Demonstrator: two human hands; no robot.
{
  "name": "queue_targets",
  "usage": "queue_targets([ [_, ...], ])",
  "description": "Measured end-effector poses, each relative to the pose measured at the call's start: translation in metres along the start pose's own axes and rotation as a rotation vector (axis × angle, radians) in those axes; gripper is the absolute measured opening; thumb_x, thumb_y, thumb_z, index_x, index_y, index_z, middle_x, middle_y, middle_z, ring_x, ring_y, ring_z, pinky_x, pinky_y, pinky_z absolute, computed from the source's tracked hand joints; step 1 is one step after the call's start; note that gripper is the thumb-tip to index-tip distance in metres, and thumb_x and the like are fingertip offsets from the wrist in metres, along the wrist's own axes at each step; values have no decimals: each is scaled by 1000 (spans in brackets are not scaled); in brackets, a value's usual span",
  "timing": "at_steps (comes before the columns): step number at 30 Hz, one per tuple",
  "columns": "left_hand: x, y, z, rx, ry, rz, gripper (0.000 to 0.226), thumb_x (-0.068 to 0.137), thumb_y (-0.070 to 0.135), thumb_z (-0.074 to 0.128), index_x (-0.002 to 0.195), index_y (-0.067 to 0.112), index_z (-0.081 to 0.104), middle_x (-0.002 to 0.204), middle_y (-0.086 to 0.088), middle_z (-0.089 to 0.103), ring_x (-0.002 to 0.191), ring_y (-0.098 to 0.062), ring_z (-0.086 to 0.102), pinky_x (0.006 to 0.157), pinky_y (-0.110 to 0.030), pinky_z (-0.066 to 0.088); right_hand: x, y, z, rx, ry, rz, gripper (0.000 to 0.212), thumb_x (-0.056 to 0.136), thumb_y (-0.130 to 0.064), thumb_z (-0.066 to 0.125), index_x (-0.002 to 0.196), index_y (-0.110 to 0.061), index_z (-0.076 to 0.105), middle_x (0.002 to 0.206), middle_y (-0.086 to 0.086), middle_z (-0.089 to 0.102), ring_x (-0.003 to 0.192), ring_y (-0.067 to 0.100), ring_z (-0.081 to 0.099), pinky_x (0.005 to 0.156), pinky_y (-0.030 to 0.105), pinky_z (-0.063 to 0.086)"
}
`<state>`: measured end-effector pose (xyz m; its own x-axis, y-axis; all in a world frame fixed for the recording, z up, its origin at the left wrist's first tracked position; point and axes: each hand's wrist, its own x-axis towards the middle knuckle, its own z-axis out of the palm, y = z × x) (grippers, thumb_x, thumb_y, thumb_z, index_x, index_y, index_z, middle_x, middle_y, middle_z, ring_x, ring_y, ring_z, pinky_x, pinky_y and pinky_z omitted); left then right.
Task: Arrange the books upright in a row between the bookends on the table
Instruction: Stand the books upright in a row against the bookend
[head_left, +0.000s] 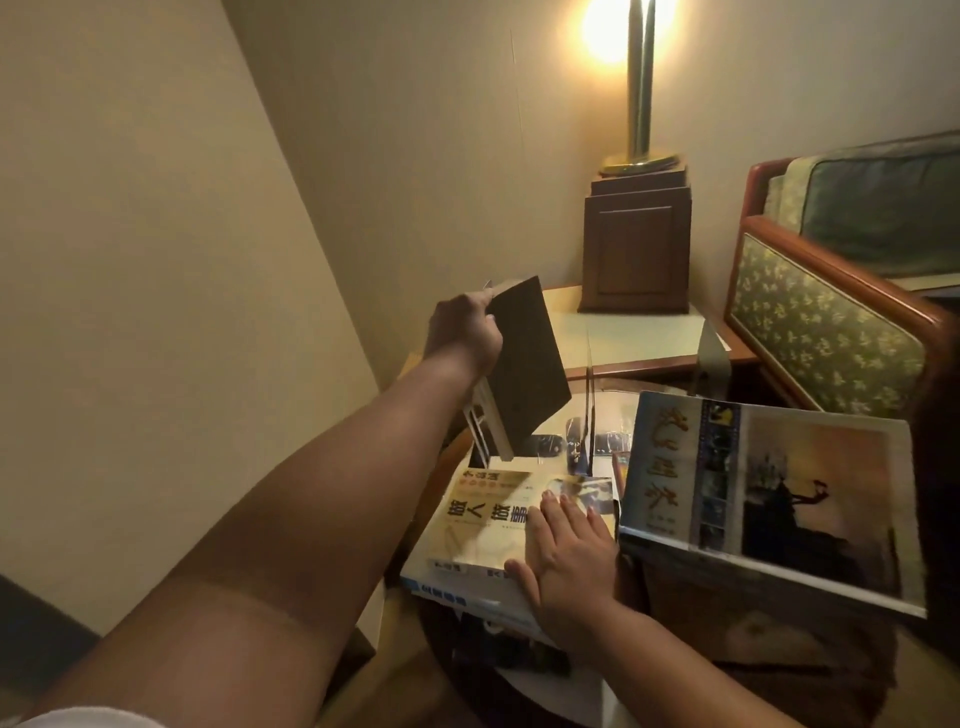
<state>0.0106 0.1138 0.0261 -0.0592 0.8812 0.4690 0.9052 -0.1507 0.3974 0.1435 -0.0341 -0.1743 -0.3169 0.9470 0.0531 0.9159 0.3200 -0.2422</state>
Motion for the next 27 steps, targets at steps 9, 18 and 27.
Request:
queue_targets([
  [9,-12,-30,66,204,-1,31,45,103,7,48,148,10,46,116,-15,67,102,-27,65,82,-30,54,0,0,6,22,119,41,70,88,-63,43,124,-12,73,132,15,67,123,36,63,105,49,28],
  [18,-29,-49,83,269,99,-150,46,99,10,53,145,17,53,133,-13,58,115,-29,50,91,-39,46,1,0,7,88,88,83,78,100,-66,20,125,-14,73,133,13,67,124,37,63,103,50,30],
  [27,-11,-68,80,409,-90,188,61,93,-6,50,152,6,40,161,-16,33,151,-30,28,123,-40,16,0,1,9,79,168,82,83,101,-64,13,123,-13,73,131,14,68,122,37,64,102,50,30],
])
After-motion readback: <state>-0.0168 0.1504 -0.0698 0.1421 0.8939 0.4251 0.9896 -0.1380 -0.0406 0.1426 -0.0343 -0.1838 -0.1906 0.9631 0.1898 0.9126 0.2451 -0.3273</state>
